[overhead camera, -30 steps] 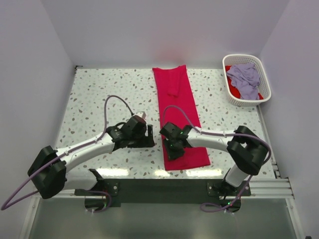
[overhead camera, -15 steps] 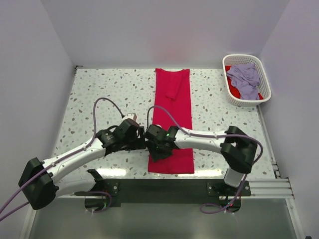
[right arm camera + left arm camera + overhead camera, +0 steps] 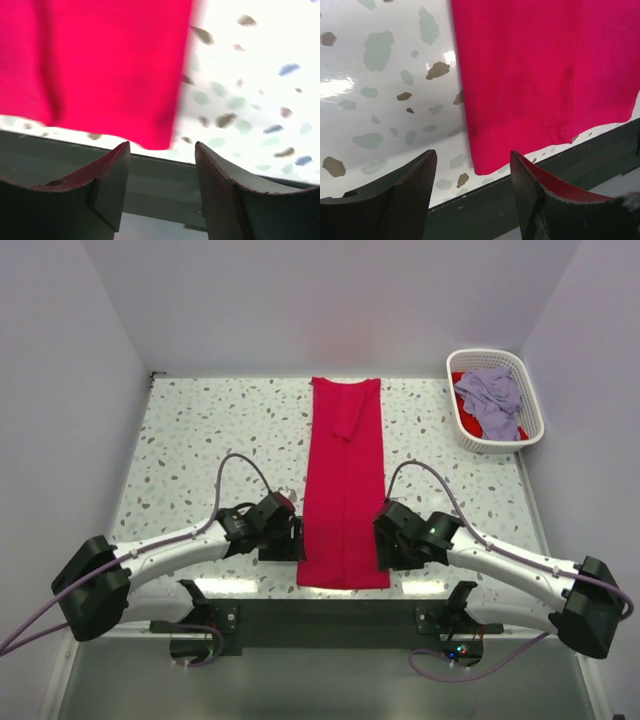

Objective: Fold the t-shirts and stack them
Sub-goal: Fold the tshirt

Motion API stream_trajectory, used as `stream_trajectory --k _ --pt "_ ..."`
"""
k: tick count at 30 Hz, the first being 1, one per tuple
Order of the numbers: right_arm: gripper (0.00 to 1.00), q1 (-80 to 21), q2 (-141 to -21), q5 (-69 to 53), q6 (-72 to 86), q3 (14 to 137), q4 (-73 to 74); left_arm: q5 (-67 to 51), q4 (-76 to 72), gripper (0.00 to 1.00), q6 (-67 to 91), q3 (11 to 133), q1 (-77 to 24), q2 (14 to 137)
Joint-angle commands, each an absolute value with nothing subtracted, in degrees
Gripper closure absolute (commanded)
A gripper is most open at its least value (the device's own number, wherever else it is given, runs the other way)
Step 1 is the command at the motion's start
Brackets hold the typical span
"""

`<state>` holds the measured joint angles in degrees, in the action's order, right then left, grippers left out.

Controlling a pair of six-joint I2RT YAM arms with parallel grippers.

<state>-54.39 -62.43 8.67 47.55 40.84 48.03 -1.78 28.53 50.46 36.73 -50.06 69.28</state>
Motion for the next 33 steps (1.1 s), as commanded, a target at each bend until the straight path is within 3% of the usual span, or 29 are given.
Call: stream_trajectory --k 1,8,22,33 --pt "0.44 -51.3 -57.8 5.5 49.6 36.1 47.7 -5.4 24.3 0.36 51.7 37.5 -51.8 72.1" --pt "0.49 -49.6 -59.7 0.3 49.7 30.8 41.1 -6.9 23.0 0.45 51.8 38.7 -53.9 76.7" --pt "0.6 -48.8 -64.3 0.1 48.3 27.3 40.1 -7.6 23.6 0.46 52.7 38.3 -56.1 79.5" --pt "0.97 -48.8 -64.7 -2.0 46.5 26.6 39.0 -8.3 24.2 0.55 52.4 39.2 -57.3 82.2"
